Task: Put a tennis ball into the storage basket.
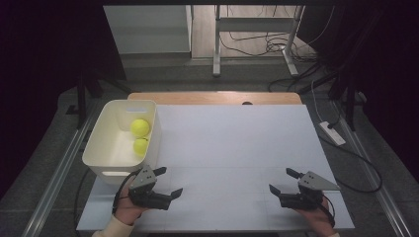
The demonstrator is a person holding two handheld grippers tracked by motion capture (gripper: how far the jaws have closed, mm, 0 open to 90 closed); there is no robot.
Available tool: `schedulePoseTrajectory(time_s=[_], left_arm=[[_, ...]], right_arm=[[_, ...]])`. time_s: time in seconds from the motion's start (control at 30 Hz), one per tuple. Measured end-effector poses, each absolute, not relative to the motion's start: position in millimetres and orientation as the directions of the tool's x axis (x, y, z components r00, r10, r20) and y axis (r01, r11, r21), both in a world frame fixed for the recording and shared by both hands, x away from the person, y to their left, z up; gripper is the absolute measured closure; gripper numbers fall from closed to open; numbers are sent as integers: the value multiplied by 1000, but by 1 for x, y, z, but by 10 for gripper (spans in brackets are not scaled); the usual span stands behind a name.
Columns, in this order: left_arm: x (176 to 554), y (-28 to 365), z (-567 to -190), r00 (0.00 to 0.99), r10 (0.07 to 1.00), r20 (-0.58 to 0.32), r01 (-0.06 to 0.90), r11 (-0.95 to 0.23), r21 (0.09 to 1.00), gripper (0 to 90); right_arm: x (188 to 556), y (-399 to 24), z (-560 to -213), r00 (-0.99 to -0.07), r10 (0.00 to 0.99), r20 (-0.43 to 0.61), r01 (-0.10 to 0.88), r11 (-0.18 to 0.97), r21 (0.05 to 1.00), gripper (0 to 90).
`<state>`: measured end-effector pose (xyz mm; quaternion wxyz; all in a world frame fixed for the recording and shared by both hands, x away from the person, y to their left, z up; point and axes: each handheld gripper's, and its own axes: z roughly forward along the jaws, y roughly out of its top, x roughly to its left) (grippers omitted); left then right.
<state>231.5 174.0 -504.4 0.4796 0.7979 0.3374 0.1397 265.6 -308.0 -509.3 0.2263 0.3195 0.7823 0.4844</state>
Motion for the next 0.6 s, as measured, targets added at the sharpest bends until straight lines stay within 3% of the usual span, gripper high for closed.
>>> schedulePoseTrajectory(time_s=[0.6], left_arm=[[232, 170, -505, 736, 668, -104, 403, -310, 861, 79]], right_arm=[[265, -307, -511, -711, 702, -40, 283, 338, 898, 132]])
